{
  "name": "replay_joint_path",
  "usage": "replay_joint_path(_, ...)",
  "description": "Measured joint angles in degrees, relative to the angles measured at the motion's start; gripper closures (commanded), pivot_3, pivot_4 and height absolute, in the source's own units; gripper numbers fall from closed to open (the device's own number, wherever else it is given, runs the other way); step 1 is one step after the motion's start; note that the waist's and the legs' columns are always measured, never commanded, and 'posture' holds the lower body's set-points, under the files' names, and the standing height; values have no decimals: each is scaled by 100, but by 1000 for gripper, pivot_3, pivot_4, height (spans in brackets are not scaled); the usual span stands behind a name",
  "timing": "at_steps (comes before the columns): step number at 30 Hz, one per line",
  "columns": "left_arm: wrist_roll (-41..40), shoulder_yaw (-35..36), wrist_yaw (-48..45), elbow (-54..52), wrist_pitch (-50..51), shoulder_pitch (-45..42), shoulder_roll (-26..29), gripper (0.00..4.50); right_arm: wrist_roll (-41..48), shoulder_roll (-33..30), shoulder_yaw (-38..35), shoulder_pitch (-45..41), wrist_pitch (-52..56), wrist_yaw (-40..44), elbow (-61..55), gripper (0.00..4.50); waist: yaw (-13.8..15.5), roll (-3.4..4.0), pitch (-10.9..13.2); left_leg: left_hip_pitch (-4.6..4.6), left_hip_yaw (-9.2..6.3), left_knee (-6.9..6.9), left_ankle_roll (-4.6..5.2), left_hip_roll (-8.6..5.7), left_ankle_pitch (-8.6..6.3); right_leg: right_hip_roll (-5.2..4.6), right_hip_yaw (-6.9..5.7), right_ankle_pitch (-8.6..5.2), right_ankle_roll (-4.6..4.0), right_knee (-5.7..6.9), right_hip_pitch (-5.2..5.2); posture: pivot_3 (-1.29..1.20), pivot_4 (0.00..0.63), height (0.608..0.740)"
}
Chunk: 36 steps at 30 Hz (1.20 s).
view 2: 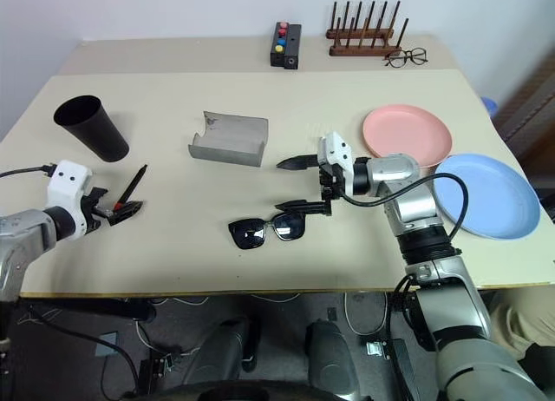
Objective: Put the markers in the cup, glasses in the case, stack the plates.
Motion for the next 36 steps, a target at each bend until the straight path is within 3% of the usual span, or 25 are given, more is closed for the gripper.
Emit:
replay_joint_path(7, 153, -352, 1, 470, 132, -679, -116, 0, -56, 121, 2, -72, -76, -99, 5, 55, -24, 0, 0, 0, 3, 1, -1, -2, 1, 12, 3, 0, 1, 8, -5, 0, 150, 740)
replay_joint_path(16, 289, -586, -3, 608, 375, -879, -193, 0, -108, 117, 3, -72, -114, -71, 5, 55, -29, 0, 0, 0, 10, 8, -7, -1, 4, 15, 15, 0, 1, 37, -19, 0, 150, 740)
replay_joint_path(20, 304, -598, -20, 632, 404, -923, -258, 1366, -211, 108, 22, -69, -193, -51, 11, 0, -28, 0, 0, 1, 11, 9, -9, -1, 5, 16, 16, 0, 1, 42, -20, 0, 150, 740)
replay_joint_path(26, 336, -616, -22, 641, 424, -947, -311, 4442, -268, 108, 26, -69, -233, -43, 30, 0, -44, 0, -1, 5, 10, 8, -15, 1, 9, 21, 21, -1, 0, 48, -21, 0, 150, 740)
replay_joint_path(32, 321, -573, -23, 527, 503, -890, -310, 4479, -295, 122, 32, -70, -227, -101, 56, 0, -47, 1, -1, 5, 13, 7, -16, 1, 10, 21, 25, -1, 0, 49, -24, 0, 150, 740)
replay_joint_path(36, 37, -318, -140, -82, 645, -517, -389, 4479, -309, 131, 26, -88, -225, -163, 67, 0, -44, -1, 0, 3, 15, 5, -16, 2, 10, 12, 29, -1, 0, 48, -28, 0, 150, 740)
